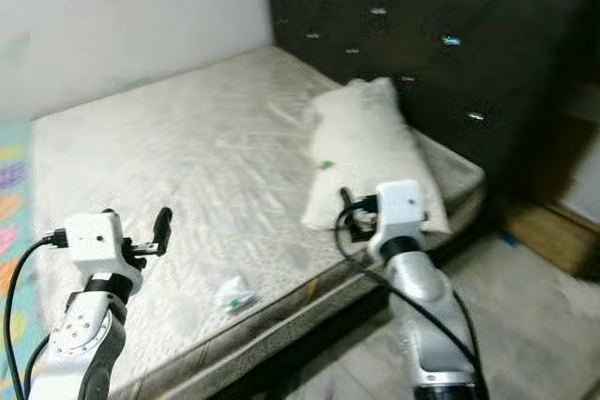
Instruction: Clean up the room
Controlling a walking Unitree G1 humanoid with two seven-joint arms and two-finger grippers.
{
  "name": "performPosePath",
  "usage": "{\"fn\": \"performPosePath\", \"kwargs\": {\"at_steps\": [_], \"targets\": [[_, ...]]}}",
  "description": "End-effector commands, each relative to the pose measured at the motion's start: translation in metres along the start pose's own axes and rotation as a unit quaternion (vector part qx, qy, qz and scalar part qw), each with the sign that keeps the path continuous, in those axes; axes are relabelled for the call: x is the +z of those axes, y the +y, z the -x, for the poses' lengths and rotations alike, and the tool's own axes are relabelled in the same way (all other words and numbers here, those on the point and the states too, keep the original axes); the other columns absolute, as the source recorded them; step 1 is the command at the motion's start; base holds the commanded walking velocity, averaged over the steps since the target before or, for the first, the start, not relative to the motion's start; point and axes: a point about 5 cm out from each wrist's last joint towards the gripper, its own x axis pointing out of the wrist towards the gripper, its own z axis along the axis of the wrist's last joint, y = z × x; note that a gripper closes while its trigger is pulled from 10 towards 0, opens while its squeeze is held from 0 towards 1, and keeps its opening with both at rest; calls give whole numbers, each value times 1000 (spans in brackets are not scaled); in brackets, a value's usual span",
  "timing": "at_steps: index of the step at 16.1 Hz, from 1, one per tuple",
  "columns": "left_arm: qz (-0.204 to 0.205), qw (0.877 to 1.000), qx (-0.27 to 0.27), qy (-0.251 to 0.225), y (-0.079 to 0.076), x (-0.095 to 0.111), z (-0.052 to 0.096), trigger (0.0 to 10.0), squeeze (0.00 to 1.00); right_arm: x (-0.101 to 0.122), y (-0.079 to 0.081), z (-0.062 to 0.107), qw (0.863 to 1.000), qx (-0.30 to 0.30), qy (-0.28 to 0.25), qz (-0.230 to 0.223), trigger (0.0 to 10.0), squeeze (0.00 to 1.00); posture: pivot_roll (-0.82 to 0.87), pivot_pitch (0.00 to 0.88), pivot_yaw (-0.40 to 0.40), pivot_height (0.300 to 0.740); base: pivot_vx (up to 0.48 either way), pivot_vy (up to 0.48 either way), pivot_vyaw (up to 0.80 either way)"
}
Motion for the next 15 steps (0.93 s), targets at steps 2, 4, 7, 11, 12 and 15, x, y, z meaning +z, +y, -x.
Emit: {"fn": "performPosePath", "kwargs": {"at_steps": [2,4,7,11,12,15], "targets": [[-7,1000,15,-2,7,3,-1,10000,0,4,11,-3,1000,19,-7,-7,10000,0,-101,0,53,740,0,0,800],[-6,1000,18,-2,7,3,0,10000,0,4,11,-3,1000,22,-6,-7,10000,0,-97,0,50,740,0,0,800],[-3,1000,20,-1,7,3,0,10000,0,3,11,-3,1000,23,-5,-7,10000,0,-96,0,47,740,0,0,800],[1,1000,19,0,6,3,0,10000,0,4,12,-3,1000,27,-5,-7,10000,0,-101,0,45,740,0,0,800],[2,1000,19,0,6,3,0,10000,0,4,12,-3,1000,27,-5,-7,10000,0,-101,0,45,740,0,0,800],[4,1000,16,1,6,3,0,10000,0,4,12,-3,1000,26,-4,-8,10000,0,-101,0,43,740,0,0,800]]}}
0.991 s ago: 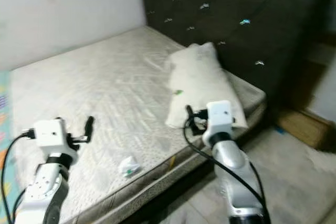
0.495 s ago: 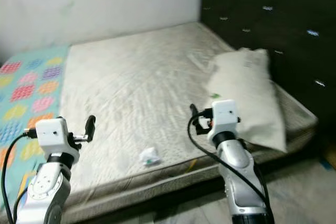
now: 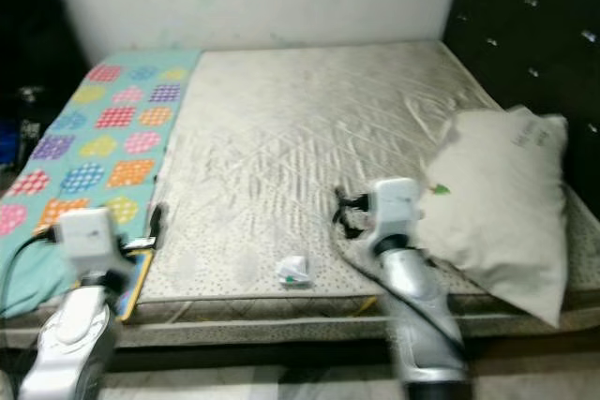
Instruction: Clean up the room
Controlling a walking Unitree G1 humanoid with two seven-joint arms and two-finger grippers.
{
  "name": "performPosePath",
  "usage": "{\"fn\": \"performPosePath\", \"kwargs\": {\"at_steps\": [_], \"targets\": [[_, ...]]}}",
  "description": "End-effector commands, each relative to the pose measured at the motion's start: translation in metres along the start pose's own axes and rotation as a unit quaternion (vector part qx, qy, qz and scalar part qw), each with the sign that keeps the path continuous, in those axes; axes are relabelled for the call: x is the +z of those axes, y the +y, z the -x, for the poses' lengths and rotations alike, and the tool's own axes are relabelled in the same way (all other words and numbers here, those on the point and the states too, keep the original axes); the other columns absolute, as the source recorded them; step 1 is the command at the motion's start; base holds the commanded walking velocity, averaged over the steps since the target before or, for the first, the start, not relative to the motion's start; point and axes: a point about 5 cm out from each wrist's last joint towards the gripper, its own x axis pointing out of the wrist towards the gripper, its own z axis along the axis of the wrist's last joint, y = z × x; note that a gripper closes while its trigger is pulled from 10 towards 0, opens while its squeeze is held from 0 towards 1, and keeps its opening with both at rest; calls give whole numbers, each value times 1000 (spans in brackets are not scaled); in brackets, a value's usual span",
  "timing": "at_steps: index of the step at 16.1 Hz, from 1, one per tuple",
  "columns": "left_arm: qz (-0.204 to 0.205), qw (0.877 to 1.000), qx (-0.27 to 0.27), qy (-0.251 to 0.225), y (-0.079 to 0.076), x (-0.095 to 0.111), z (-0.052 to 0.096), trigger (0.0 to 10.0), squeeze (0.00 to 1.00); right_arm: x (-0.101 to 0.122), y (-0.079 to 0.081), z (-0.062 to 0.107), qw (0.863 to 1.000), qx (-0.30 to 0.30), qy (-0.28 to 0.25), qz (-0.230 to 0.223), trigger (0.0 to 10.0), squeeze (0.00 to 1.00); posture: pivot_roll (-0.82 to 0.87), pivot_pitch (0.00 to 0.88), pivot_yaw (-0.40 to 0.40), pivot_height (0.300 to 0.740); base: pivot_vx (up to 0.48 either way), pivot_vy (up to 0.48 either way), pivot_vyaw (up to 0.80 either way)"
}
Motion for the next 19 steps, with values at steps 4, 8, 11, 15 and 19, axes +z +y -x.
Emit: {"fn": "performPosePath", "kwargs": {"at_steps": [4,8,11,15,19], "targets": [[14,1000,-19,-11,-4,6,0,10000,0,1,-10,2,999,-19,-5,-27,10000,0,-101,0,45,740,0,0,316],[21,999,-38,-14,-7,7,1,10000,0,0,-10,2,999,-21,-2,-33,10000,0,-101,0,47,740,0,0,0],[22,999,-42,-14,-8,7,1,10000,0,-1,-11,2,999,-24,-1,-38,10000,0,-101,0,49,740,0,0,0],[24,999,-45,-13,-8,7,0,10000,0,-1,-11,0,998,-25,-1,-50,10000,0,-100,0,48,740,0,0,-600],[24,998,-49,-15,-9,7,0,10000,0,0,-11,0,999,-24,-4,-41,10000,0,-100,0,49,740,0,0,0]]}}
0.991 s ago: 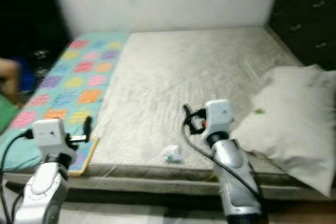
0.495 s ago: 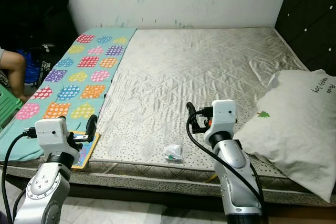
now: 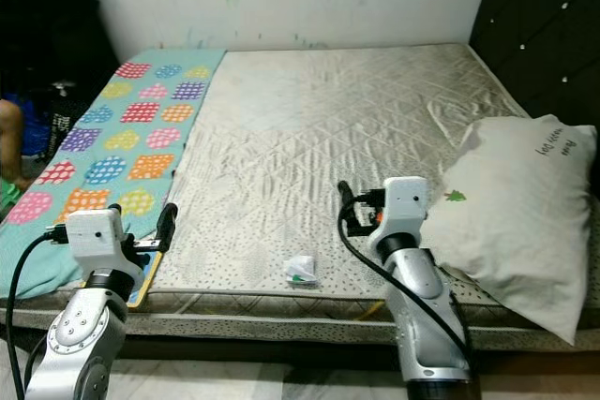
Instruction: Clean up the room
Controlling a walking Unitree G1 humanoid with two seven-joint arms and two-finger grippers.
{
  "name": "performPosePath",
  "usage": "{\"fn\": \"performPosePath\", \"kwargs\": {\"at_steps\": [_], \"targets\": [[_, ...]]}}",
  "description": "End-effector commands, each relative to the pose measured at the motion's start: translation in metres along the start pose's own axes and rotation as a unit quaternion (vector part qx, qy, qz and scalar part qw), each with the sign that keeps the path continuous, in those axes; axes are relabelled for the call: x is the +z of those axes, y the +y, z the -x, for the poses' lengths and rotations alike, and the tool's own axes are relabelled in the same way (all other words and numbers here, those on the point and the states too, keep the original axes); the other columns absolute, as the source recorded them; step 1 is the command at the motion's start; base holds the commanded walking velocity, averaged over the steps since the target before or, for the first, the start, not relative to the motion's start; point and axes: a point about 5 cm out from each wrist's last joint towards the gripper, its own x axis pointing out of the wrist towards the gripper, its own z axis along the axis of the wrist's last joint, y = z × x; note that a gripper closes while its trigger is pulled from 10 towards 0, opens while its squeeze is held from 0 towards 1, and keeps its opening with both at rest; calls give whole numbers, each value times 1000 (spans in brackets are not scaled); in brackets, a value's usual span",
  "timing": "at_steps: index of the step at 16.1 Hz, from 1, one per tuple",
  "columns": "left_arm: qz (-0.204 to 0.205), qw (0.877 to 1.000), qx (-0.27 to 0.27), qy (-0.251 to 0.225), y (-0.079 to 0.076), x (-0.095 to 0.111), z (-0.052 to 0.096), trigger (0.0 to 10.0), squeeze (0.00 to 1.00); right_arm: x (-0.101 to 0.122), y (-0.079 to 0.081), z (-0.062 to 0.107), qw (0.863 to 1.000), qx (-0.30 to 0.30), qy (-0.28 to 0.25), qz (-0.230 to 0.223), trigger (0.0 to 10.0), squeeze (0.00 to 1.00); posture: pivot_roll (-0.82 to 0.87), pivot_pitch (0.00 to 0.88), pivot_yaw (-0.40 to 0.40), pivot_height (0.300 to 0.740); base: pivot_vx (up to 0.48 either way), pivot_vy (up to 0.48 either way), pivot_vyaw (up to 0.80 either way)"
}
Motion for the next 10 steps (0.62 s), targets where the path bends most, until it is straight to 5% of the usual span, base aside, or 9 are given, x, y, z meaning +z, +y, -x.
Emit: {"fn": "performPosePath", "kwargs": {"at_steps": [1,10], "targets": [[-4,1000,1,-4,4,2,0,10000,0,1,3,-3,1000,4,-2,0,10000,0,-99,0,48,740,247,0,0],[-5,1000,-8,-5,2,3,0,10000,0,0,4,-2,1000,3,-2,3,10000,0,-98,0,53,740,335,0,0]]}}
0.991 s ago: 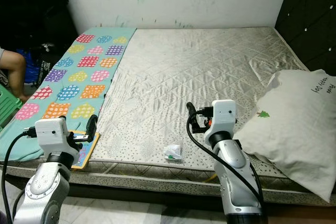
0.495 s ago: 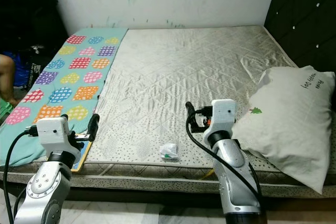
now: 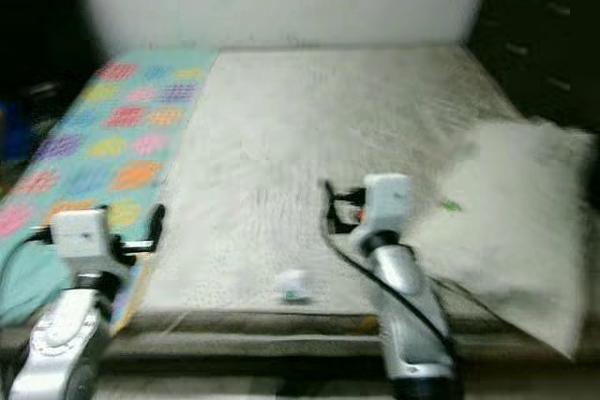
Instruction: Clean up the room
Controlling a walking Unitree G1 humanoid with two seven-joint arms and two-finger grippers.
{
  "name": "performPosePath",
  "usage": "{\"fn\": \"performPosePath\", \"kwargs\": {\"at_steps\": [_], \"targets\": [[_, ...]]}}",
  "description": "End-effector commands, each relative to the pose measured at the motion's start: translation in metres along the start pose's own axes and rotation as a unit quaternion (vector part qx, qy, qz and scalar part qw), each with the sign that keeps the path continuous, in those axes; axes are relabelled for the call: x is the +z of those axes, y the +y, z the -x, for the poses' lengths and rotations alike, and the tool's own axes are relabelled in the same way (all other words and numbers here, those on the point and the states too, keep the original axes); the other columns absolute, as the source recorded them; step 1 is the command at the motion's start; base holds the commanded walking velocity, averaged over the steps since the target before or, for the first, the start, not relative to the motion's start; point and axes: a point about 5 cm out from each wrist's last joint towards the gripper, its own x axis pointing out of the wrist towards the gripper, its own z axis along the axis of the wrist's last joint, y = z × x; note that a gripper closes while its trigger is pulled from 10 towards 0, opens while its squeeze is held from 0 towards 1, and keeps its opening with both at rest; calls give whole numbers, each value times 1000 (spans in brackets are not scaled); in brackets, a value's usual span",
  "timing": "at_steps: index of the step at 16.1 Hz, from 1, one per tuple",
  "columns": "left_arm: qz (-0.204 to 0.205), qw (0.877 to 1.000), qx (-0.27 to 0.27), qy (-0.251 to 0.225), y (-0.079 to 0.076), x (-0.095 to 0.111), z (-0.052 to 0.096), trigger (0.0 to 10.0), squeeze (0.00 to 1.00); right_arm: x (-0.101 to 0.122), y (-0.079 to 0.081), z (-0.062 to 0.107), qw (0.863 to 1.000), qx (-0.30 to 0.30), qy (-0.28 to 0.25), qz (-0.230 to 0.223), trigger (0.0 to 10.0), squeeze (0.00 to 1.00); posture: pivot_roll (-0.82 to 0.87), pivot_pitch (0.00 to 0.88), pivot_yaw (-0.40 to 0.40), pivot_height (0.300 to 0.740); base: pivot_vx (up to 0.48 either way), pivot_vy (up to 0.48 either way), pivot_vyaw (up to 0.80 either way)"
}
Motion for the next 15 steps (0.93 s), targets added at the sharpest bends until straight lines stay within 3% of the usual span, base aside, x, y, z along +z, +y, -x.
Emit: {"fn": "performPosePath", "kwargs": {"at_steps": [1,4,7,12,15], "targets": [[5,1000,-14,-5,-9,2,-1,10000,0,-3,-14,4,1000,-24,7,6,10000,0,-98,0,53,740,349,0,0],[15,1000,-18,0,-10,1,-1,10000,0,-4,-13,4,1000,-25,7,10,10000,0,-98,0,55,740,330,0,0],[20,1000,-16,3,-13,0,-1,10000,0,-6,-17,5,999,-32,11,26,10000,0,-98,0,56,740,0,0,0],[25,1000,-12,7,-12,-1,-2,10000,0,-9,-15,5,999,-27,16,10,10000,0,-95,0,53,740,0,0,0],[29,999,-14,6,-12,-1,-2,10000,0,-10,-15,5,999,-29,19,16,10000,0,-95,0,53,740,0,364,0]]}}
